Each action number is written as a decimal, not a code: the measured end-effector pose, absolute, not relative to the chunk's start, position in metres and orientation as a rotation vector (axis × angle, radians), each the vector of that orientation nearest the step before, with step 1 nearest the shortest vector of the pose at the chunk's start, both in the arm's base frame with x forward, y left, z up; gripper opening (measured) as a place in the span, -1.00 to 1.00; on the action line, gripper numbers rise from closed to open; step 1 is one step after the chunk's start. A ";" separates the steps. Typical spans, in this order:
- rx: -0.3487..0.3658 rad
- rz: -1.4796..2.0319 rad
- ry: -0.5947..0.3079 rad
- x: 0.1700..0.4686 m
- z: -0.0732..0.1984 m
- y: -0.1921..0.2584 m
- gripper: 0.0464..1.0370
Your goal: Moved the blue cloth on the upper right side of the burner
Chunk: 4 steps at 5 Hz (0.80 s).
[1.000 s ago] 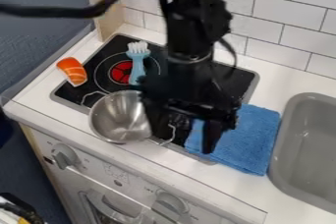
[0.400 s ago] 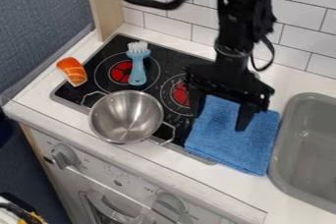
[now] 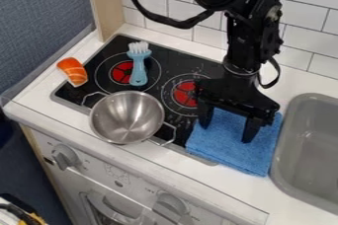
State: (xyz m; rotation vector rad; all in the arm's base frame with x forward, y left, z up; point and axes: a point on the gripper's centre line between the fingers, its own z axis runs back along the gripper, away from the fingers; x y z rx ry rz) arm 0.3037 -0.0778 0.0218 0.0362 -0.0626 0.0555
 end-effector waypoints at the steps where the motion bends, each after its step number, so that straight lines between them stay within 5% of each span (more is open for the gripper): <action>1: 0.034 0.073 -0.058 0.305 0.016 -0.074 0.92; 4: 0.020 0.080 -0.069 0.315 0.010 -0.073 0.93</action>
